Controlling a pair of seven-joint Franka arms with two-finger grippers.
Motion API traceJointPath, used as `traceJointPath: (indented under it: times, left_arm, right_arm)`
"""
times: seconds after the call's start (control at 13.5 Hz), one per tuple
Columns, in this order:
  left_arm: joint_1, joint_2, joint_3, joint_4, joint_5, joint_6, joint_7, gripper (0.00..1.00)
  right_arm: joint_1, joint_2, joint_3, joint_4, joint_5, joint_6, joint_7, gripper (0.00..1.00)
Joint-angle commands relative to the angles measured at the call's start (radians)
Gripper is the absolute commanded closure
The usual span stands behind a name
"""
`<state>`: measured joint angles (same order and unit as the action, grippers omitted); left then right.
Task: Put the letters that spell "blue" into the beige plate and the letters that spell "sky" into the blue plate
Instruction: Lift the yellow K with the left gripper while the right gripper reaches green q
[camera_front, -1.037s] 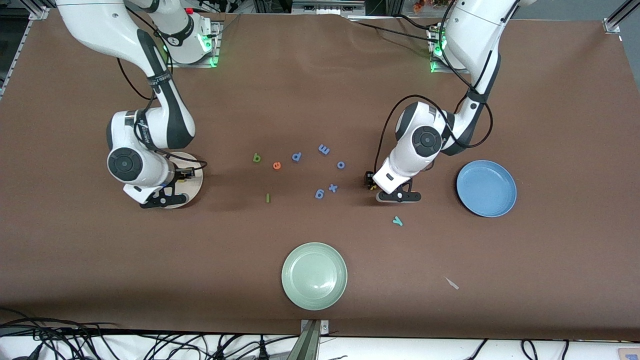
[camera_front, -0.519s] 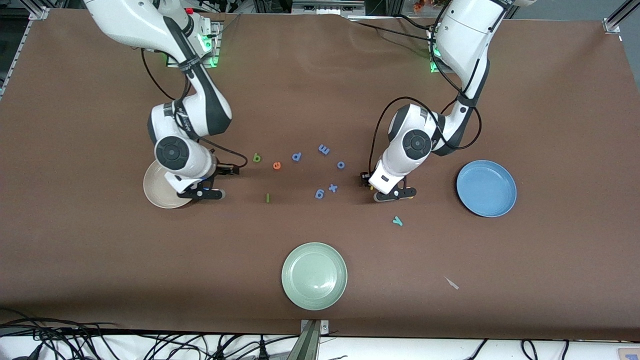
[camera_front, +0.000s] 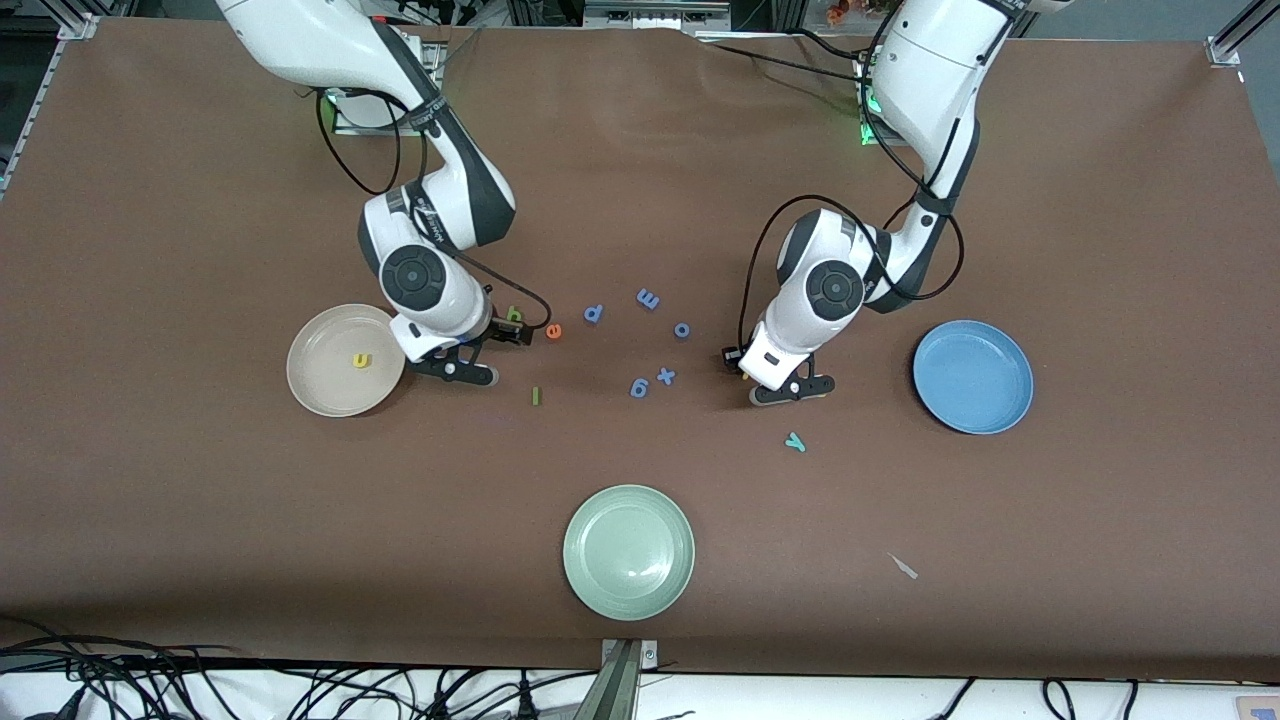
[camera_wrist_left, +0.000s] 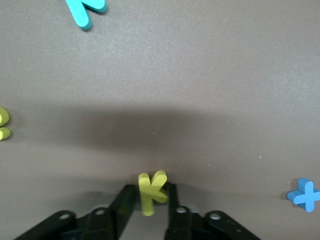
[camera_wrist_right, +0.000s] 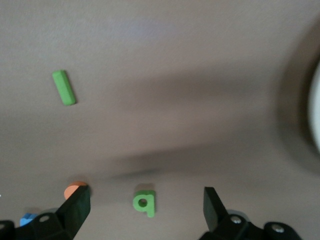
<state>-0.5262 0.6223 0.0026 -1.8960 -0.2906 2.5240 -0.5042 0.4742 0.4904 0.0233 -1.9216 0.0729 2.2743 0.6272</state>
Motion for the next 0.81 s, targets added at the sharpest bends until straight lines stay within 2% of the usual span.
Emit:
traceJointPath:
  times: [0.0,0.3,0.44,0.74]
  left_arm:
    - [-0.012,0.022,0.003,0.025,-0.022,-0.008,0.010,0.72]
    - [-0.011,0.005,0.003,0.025,-0.016,-0.008,0.015,0.76]
    - [0.006,-0.048,0.003,0.008,-0.016,-0.034,0.010,0.81]
    - [0.124,-0.180,-0.003,-0.043,-0.013,-0.166,0.073,0.81]
  right_arm:
    - [0.000,-0.019,0.032,-0.072,0.018,0.089,0.040,0.00]
    - [0.000,-0.042,0.043,-0.163,0.016,0.169,0.043,0.00]
    - [0.000,-0.052,0.053,-0.195,0.016,0.189,0.043,0.00]
    - [0.000,-0.059,0.053,-0.257,0.016,0.261,0.031,0.00]
